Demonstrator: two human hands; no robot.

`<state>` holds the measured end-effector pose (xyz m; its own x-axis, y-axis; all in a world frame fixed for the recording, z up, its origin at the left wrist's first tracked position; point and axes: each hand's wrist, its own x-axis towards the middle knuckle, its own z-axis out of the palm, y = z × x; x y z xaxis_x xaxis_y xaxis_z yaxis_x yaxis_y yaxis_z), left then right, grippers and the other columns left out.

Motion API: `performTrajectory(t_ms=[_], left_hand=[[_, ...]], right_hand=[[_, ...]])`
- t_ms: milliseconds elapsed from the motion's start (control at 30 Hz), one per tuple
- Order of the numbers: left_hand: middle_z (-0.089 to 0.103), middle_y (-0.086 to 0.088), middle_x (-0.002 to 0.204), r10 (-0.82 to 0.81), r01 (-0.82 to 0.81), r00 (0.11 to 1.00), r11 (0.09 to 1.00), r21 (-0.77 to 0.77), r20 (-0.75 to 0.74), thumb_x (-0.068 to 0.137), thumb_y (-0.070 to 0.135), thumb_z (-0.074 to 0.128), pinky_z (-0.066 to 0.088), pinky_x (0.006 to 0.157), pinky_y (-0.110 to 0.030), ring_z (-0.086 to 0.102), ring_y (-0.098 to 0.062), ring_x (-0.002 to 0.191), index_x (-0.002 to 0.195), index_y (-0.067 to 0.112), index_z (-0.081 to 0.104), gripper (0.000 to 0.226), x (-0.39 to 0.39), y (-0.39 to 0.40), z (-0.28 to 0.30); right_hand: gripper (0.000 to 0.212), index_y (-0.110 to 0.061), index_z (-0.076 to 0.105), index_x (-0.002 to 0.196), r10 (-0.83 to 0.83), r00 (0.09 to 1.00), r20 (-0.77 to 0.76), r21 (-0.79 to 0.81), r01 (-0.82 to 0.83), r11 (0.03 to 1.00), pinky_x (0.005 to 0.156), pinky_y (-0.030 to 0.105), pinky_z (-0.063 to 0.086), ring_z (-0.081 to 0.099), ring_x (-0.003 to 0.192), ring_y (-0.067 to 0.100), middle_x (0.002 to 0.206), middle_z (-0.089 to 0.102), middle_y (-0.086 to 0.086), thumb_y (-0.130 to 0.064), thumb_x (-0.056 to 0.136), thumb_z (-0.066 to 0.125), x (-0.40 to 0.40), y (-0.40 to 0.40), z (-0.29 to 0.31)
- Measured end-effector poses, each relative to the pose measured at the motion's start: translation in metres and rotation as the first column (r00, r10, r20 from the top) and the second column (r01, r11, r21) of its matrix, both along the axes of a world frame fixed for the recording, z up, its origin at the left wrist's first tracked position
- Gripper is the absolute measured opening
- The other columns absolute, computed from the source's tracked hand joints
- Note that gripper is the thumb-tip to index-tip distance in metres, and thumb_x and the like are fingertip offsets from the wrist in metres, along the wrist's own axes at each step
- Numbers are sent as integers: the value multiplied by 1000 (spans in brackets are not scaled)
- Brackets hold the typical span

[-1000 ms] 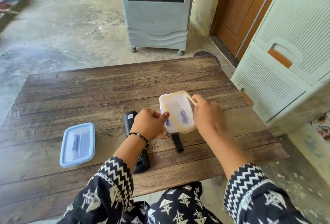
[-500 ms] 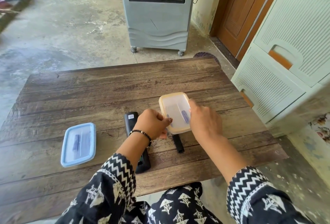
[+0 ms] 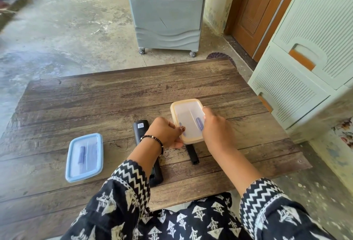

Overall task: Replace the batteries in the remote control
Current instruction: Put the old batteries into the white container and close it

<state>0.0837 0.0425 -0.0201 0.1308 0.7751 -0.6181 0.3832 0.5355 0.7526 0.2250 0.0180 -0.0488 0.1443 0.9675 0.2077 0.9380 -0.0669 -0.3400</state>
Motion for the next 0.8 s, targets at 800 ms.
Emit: performTrajectory(t_ms=[800], left_hand=[[46,-2,62,333,-349,937,888,300,105,91,61,21,33,51,-28,44,-16,56,75,9,50,61,31,-6,26]], right_hand=[[59,-13,45,47,-150,811,-565,-109,107,988,30,14,26,44,36,11,43,46,-1,-49,93,36,0,-28,33]])
